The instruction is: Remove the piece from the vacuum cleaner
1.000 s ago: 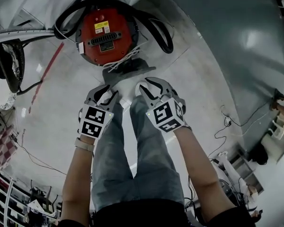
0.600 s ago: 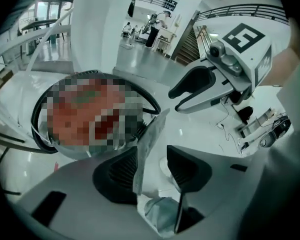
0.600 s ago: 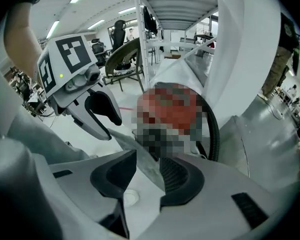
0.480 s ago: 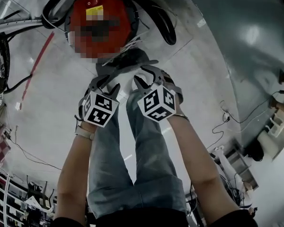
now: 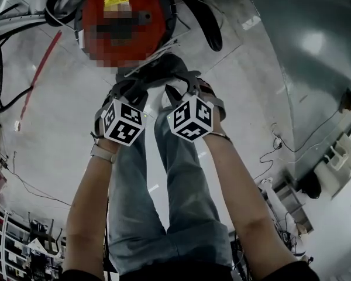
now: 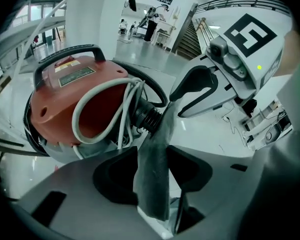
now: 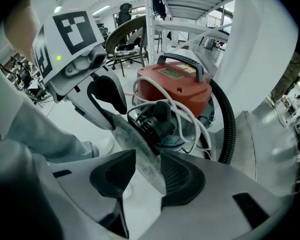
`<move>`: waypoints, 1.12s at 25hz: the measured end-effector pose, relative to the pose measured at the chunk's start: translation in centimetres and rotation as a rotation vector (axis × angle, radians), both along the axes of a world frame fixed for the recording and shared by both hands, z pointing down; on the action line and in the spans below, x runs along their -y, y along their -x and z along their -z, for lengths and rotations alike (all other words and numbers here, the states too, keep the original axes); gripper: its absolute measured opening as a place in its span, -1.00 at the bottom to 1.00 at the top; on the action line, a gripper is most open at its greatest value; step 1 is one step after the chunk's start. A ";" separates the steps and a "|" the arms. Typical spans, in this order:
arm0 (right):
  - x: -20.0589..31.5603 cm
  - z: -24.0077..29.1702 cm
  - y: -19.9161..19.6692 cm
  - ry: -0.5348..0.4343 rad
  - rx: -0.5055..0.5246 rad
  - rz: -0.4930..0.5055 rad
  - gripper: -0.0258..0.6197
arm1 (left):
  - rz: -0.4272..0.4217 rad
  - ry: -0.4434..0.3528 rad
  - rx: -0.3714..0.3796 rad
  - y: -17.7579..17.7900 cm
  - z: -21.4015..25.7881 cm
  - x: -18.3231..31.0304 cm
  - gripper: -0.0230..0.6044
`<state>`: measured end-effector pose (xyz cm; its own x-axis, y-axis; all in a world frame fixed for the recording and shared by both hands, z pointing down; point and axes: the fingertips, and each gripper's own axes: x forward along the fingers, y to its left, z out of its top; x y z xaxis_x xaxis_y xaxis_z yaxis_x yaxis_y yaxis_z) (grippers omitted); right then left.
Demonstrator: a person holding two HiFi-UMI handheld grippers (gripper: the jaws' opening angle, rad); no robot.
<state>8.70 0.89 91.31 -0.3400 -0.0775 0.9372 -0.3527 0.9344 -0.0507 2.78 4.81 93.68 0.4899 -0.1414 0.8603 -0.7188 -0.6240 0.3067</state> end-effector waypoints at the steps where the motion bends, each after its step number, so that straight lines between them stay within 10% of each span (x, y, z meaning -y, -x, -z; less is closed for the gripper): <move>1: 0.0 -0.3 0.1 0.000 -0.004 0.009 -0.42 | -0.006 -0.001 0.003 0.0 -0.3 0.2 -0.31; 28: -0.5 -2.1 -0.2 0.050 -0.004 0.115 -0.64 | -0.080 -0.080 0.069 -2.1 -2.5 0.5 -0.76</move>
